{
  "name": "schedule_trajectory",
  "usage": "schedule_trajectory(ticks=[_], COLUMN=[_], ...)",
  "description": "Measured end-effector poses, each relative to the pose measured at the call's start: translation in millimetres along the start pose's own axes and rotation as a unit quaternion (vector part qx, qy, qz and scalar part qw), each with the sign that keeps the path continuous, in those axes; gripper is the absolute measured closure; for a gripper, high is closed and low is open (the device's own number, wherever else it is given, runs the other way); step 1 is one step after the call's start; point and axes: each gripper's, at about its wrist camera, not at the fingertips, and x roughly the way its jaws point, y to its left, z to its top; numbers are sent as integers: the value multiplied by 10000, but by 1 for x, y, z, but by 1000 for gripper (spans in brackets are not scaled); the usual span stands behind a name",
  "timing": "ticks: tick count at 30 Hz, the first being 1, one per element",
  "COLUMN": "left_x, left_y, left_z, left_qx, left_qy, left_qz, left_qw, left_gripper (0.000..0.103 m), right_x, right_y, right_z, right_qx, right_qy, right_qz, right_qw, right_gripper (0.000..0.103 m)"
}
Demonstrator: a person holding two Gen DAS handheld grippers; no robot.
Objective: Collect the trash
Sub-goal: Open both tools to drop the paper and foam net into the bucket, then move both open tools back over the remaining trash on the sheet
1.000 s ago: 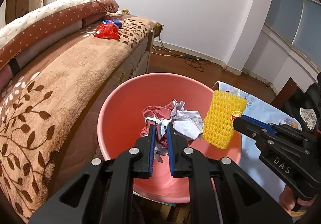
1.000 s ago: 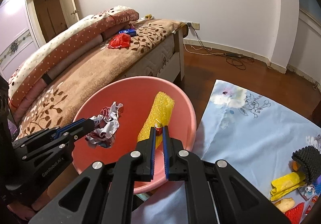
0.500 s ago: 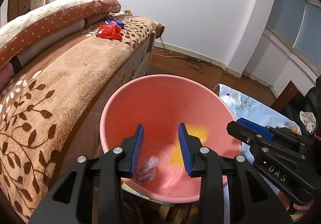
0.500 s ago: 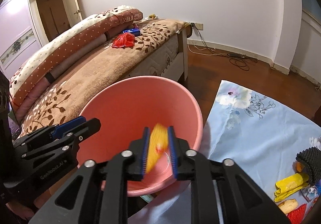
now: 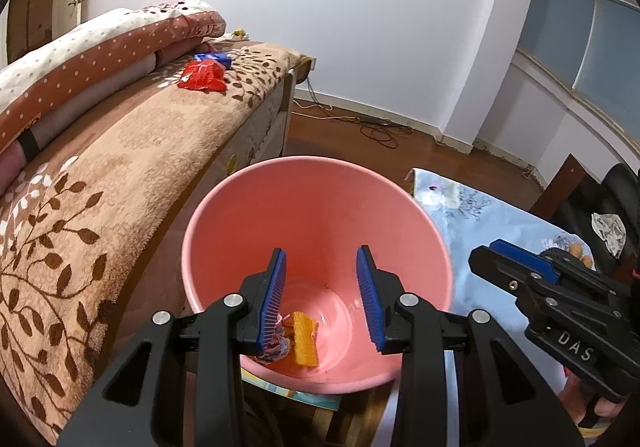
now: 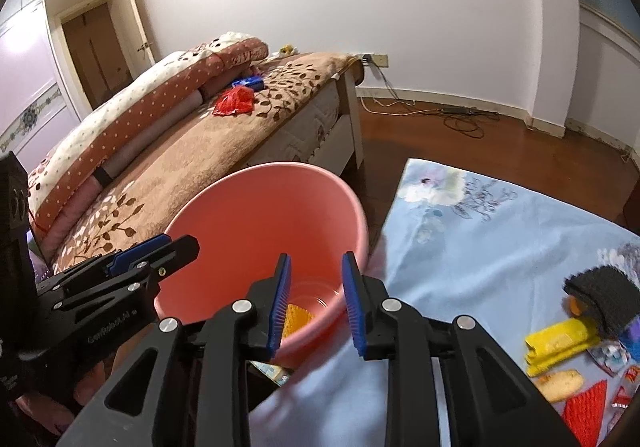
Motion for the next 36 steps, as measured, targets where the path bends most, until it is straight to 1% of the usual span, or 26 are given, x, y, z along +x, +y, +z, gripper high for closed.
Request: schedule_trajectory(ticks=[8, 10, 15, 24, 30, 34, 36], left_x=[-12, -12, -10, -5, 3, 7, 7], left_y=[-24, -30, -43, -80, -104, -120, -125], left_z=[-3, -4, -9, -20, -30, -37, -39], left_qx=[224, 221, 250, 676, 950, 1131, 1210], left_qy=[-59, -15, 96, 173, 339, 411, 419], left_qz=[-125, -130, -306, -456, -510, -617, -653], left_qw=[9997, 9997, 9992, 9965, 9936, 9908, 9896], left_gripper=[66, 66, 66, 66, 66, 66, 66], right_x=[-36, -44, -66, -99, -113, -123, -130], right_y=[-28, -36, -58, -102, -128, -141, -148], right_z=[-15, -20, -35, -61, -81, -92, -98], right_qx=[330, 380, 545, 950, 1172, 1198, 1165], right_qy=[-201, -259, -374, -480, -405, -386, -415], right_qz=[-185, -247, -478, -850, -1080, -1316, -1510], right_qw=[9991, 9986, 9967, 9907, 9864, 9833, 9808], right_gripper=[77, 77, 77, 75, 75, 75, 74])
